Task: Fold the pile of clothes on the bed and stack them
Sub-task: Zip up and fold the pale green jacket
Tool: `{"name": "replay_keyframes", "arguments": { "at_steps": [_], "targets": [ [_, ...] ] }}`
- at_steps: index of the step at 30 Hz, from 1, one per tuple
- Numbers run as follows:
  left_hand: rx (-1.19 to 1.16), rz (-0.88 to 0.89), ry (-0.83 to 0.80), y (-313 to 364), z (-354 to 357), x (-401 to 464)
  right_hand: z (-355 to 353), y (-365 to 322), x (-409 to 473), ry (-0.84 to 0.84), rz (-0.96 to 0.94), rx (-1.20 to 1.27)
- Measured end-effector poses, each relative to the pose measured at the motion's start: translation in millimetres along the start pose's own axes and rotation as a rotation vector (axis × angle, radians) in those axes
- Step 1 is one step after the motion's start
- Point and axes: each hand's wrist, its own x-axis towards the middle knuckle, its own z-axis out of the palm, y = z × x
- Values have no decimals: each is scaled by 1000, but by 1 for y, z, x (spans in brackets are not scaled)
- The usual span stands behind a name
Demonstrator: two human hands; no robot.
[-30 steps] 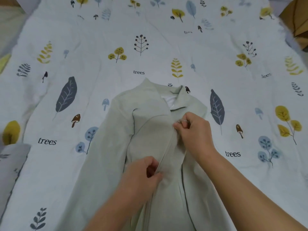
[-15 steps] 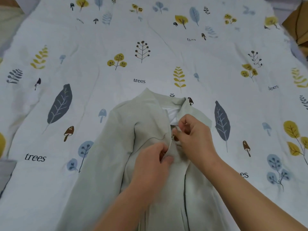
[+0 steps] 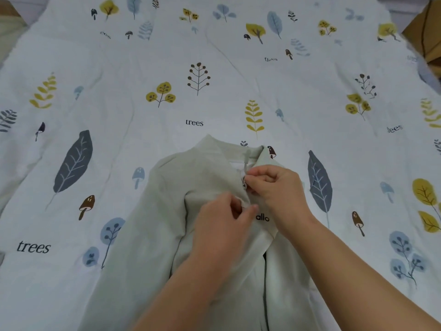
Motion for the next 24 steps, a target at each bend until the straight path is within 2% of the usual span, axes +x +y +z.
{"name": "replay_keyframes", "arguments": {
  "at_steps": [3, 8, 12, 18, 21, 24],
  "targets": [
    [50, 53, -1, 1, 5, 6, -2, -1, 6, -3, -45, -118],
    [-42, 72, -51, -8, -2, -3, -7, -10, 36, -45, -115, -304],
    [-94, 46, -125, -14, -6, -11, -9, -15, 66, 34, -144, -374],
    [-104, 35, -123, -20, -14, -7, -2, -11, 79, 87, -111, -492],
    [23, 31, 43, -36, -26, 2, -11, 3, 63, 170, 44, -716],
    [390, -135, 337, -68, -43, 15, -31, 29, 34, 277, 209, -813]
  ]
}}
